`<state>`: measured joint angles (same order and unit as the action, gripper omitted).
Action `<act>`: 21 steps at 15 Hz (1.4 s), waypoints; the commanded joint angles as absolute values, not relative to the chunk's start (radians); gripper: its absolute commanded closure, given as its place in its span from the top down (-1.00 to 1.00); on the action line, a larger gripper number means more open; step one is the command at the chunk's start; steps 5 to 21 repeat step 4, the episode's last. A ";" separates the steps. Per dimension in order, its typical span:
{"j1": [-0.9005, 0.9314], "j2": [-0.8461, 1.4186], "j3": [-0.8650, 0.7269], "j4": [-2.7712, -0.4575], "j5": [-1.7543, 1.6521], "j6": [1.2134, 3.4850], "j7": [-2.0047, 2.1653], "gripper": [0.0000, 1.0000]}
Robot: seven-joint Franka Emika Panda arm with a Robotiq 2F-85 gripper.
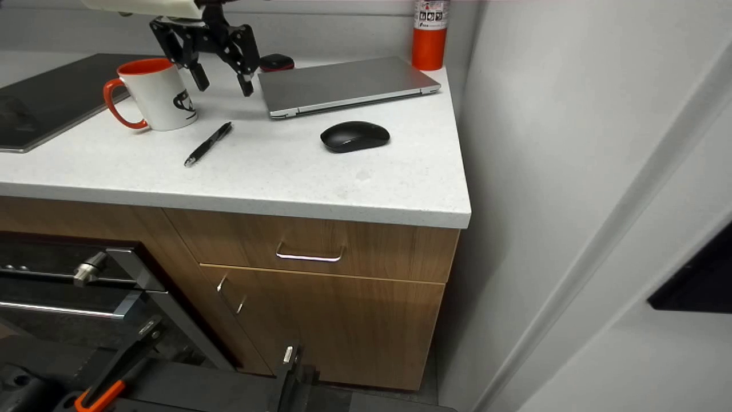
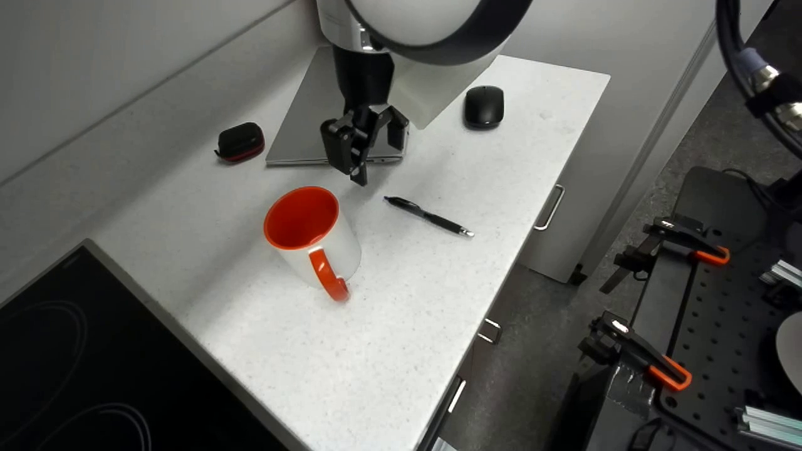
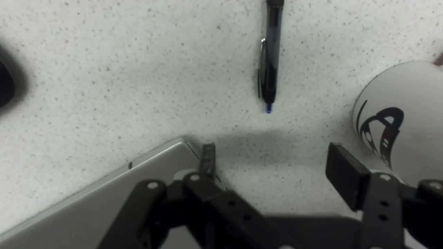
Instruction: Put the pen on the table
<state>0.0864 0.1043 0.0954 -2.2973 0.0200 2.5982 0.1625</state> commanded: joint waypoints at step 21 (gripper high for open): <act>0.090 0.103 0.092 -2.296 0.071 2.595 0.131 1.00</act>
